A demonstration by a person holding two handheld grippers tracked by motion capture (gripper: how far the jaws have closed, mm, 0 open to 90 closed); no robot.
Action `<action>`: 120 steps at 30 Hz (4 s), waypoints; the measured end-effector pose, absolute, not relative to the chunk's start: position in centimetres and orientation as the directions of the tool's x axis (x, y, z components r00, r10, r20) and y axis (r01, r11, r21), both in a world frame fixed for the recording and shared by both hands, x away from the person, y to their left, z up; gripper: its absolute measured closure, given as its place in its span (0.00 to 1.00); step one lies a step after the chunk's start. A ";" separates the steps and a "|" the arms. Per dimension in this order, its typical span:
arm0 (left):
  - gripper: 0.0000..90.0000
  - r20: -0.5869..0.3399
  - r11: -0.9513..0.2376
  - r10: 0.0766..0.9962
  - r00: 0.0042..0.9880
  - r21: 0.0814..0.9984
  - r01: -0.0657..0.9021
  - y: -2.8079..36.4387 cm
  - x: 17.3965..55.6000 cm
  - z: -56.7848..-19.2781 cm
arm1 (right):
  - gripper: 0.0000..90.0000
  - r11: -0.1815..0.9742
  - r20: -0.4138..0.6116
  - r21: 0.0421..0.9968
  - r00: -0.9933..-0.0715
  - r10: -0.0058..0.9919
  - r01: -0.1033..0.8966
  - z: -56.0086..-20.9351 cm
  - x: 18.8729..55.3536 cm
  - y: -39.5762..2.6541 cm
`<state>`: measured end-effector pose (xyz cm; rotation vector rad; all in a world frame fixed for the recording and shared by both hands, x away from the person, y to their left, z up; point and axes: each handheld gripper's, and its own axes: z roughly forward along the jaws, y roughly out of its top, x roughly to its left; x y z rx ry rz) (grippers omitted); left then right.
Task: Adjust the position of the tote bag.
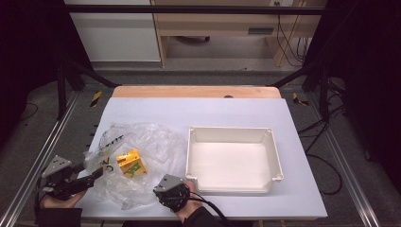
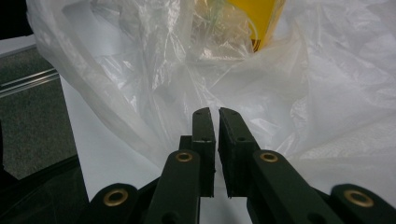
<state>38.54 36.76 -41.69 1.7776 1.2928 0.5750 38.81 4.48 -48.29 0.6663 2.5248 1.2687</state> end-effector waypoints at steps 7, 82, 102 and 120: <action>0.31 -0.094 -0.118 0.906 0.412 0.881 0.458 35.4 38.1 -38.7 | 0.93 0.481 0.000 0.834 -0.871 0.492 0.271 -47.1 38.6 4.4; 1.00 -0.059 -0.233 0.906 0.419 0.756 0.612 33.3 47.2 -44.9 | 0.99 0.528 0.050 0.790 -0.892 0.449 0.310 -49.2 38.1 6.4; 0.99 -0.074 -0.223 0.914 0.398 0.729 0.647 34.4 46.4 -46.4 | 0.96 0.442 0.084 0.841 -0.883 0.462 0.312 -47.9 38.0 5.3; 0.99 -0.058 -0.235 0.912 0.406 0.738 0.633 34.1 45.7 -45.9 | 1.00 0.352 0.120 0.895 -0.907 0.405 0.276 -45.1 37.5 8.0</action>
